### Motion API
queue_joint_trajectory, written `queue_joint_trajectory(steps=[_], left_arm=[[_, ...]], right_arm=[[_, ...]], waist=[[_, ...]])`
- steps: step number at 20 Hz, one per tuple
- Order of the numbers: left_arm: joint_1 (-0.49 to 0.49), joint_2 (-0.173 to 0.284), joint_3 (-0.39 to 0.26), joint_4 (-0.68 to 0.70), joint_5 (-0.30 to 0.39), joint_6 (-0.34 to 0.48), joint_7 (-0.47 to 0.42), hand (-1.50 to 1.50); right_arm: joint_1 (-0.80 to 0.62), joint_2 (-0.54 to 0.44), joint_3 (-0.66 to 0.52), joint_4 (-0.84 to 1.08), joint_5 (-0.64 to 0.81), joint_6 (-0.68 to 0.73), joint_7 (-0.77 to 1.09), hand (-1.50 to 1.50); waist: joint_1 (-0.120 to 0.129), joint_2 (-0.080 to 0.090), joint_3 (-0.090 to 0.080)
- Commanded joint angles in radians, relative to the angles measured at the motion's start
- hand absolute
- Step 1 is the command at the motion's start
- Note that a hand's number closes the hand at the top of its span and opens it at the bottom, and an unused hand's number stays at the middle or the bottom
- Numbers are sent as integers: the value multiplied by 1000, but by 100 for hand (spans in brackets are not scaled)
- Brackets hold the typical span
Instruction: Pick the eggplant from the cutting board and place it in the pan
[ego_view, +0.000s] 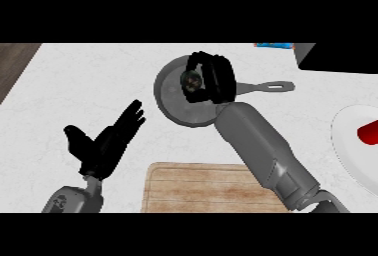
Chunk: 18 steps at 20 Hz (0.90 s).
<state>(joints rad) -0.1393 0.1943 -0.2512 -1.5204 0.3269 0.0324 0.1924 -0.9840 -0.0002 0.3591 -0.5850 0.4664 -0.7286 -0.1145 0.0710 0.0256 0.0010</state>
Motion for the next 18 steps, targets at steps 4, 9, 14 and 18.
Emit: queue_joint_trajectory(steps=[4, 9, 14, 18], left_arm=[[-24, 7, 0, -15, -3, -10, 23, 0], [-17, 2, -8, -36, 1, -17, 33, 0], [-18, -31, -17, -8, -8, -7, 8, 0], [-23, -17, -4, 0, -4, -20, 4, 0]], right_arm=[[-96, -16, -21, 316, 26, 73, 36, -150], [-171, -9, -67, 403, -13, 179, 14, -150], [-117, 0, -194, 319, -152, 199, -197, -150], [-109, -6, -334, 273, -297, 274, -295, -150]], waist=[[29, 9, -2], [44, 14, 0], [39, 24, 4], [21, 19, 4]])
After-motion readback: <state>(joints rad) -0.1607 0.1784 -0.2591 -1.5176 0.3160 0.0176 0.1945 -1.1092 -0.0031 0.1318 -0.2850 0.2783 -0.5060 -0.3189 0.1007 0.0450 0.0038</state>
